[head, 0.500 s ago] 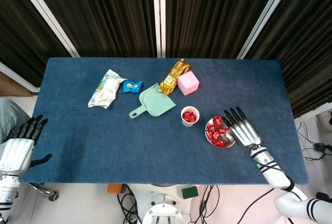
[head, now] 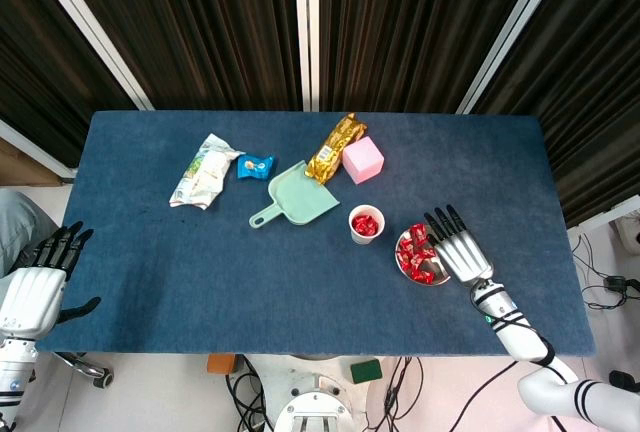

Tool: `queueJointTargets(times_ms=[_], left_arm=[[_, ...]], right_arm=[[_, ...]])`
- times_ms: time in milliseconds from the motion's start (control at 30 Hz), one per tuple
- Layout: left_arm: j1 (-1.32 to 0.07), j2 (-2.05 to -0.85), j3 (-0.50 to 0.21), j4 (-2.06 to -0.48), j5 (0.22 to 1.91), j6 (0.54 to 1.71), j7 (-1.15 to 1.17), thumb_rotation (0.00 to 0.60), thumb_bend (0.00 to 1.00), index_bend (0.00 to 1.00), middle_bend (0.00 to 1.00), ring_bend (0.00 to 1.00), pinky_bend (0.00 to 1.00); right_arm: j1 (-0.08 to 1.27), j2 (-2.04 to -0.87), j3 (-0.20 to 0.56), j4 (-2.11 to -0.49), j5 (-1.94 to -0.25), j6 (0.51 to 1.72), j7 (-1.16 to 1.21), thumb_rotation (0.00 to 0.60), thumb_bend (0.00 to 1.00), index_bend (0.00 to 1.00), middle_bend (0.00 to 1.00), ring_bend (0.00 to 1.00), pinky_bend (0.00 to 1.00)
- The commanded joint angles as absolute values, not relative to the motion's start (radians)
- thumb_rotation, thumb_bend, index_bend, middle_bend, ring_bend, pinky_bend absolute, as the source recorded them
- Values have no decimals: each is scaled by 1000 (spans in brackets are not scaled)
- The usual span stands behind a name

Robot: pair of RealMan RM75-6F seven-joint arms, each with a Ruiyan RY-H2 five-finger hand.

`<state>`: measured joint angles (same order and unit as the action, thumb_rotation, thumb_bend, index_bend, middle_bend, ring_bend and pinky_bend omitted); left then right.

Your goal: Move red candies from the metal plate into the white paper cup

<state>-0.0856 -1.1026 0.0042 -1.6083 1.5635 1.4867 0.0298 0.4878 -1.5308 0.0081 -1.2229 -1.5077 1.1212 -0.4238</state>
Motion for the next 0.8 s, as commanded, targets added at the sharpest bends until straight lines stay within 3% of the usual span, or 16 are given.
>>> queueJointTargets(times_ms=[33,267,467,800], left_arm=[[-86,-1102,3,-1608,1560,1485,29,600,95,72,31,1,146],[-86,-1102,3,-1606,1562,1487,26,600,96,72,31,1,146],[-87,-1102,2,-1606,1561,1484,25,600,96,72,31,1,146],[-88,-1103,2,-1607,1561,1483,30,600,95,72,31,1,146]], right_arm=[[491,-1559,5,-1188,-1527,1132,-405,600,363,421,72,0,0],[498,-1587,6,-1149,-1538,1131,-388,600,369,464,75,0,0],[498,-1597,6,-1129,-1540,1132,-392,600,394,592,84,0,0],[489,-1578,9,-1142,-1552,1165,-373,600,446,705,95,0,0]])
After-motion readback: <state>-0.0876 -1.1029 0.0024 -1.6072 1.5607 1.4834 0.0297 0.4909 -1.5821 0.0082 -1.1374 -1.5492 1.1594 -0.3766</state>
